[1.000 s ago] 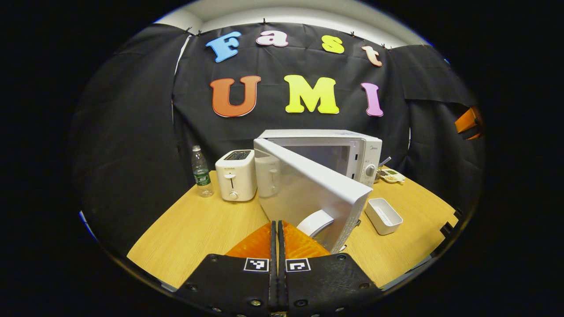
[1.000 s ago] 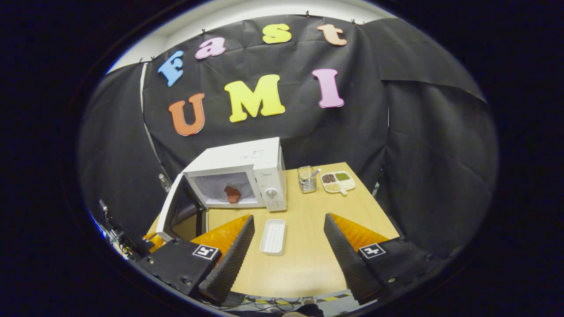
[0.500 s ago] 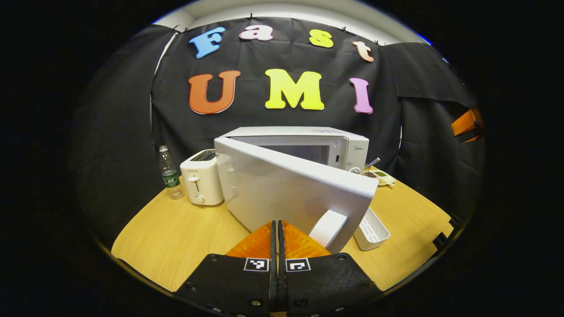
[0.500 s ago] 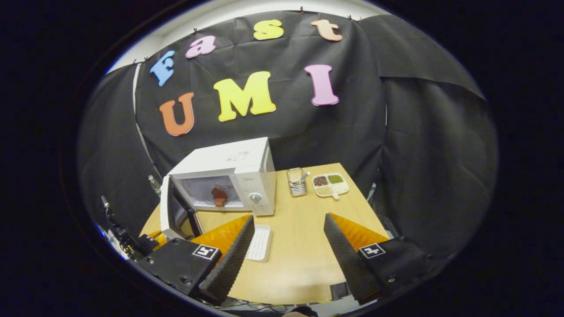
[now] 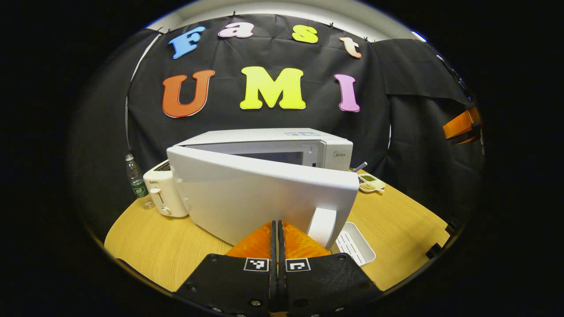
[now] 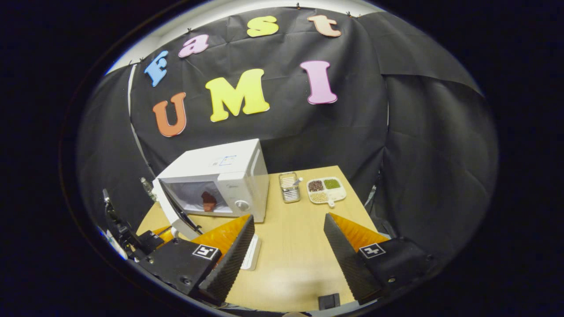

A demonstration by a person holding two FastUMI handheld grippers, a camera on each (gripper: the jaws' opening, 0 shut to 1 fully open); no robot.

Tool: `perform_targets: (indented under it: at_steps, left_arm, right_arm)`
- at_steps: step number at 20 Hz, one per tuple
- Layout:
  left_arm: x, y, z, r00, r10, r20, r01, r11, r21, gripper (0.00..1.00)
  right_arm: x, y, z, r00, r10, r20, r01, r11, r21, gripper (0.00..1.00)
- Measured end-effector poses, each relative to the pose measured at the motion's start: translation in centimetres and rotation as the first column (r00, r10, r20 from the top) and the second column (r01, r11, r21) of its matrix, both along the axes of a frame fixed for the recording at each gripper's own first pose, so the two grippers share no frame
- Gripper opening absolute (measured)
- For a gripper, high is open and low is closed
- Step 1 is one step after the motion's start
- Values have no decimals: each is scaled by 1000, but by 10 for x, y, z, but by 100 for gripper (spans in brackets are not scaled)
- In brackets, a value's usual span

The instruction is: Open the microwave oven with the left hand, put the food in, and close the microwave oven.

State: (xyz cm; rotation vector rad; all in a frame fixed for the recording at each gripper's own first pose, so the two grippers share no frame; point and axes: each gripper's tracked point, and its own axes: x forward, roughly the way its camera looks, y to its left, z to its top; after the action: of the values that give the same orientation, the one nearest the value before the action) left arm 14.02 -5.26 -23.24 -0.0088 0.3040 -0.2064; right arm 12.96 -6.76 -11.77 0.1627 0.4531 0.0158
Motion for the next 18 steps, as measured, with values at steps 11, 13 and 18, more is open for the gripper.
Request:
perform_targets:
  at_steps: [11, 13, 18]
  left_arm:
    - [72, -41, 4, 999, -38, 8, 37, 999, 21, 0]
    - [85, -47, 4, 999, -42, 13, 42, 999, 24, 0]
    - [114, -56, 2, 999, -37, 8, 36, 999, 22, 0]
  right_arm:
    - [11, -52, -20, 996, -72, -55, 74, 997, 27, 100]
    - [13, -58, -22, 995, -78, -62, 80, 997, 24, 100]
    - [21, -70, -28, 993, -91, -81, 93, 995, 20, 100]
